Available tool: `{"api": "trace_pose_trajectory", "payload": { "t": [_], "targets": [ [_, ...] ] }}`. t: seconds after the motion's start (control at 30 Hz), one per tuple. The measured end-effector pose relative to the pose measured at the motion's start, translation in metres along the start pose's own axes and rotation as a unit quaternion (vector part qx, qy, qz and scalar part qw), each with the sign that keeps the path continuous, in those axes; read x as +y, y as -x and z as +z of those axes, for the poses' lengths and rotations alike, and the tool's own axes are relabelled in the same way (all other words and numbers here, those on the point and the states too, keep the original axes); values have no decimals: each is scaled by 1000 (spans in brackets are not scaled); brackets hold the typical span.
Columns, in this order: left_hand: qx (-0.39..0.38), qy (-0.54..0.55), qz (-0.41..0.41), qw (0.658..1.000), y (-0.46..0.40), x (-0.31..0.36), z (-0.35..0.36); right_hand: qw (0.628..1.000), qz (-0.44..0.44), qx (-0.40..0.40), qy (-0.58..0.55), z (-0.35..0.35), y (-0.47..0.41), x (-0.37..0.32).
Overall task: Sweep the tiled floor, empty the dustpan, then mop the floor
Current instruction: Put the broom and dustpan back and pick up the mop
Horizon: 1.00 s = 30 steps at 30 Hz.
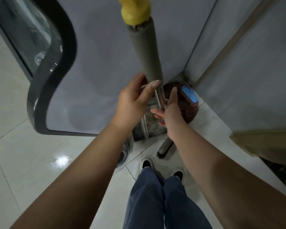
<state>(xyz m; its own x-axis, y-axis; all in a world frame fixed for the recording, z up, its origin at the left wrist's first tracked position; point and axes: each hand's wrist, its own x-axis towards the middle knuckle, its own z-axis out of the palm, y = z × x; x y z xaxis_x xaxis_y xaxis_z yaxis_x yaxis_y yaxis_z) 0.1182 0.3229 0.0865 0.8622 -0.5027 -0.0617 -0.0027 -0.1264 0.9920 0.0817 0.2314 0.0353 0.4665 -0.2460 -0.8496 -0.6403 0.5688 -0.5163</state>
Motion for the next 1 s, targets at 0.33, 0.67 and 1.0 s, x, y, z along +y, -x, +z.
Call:
{"api": "trace_pose_trajectory", "payload": {
  "t": [0.33,0.67,1.0],
  "targets": [
    [54,121,-90,987,-55,-30,-30,964,-143,-112,194,-6,-39,16],
    [111,-16,-129,985,-52,-62,-38,975,-65,-108,181,8,-92,32],
    [91,-95,-216,967,-69,-74,-36,968,-40,-97,229,21,-95,0]
  ]
}}
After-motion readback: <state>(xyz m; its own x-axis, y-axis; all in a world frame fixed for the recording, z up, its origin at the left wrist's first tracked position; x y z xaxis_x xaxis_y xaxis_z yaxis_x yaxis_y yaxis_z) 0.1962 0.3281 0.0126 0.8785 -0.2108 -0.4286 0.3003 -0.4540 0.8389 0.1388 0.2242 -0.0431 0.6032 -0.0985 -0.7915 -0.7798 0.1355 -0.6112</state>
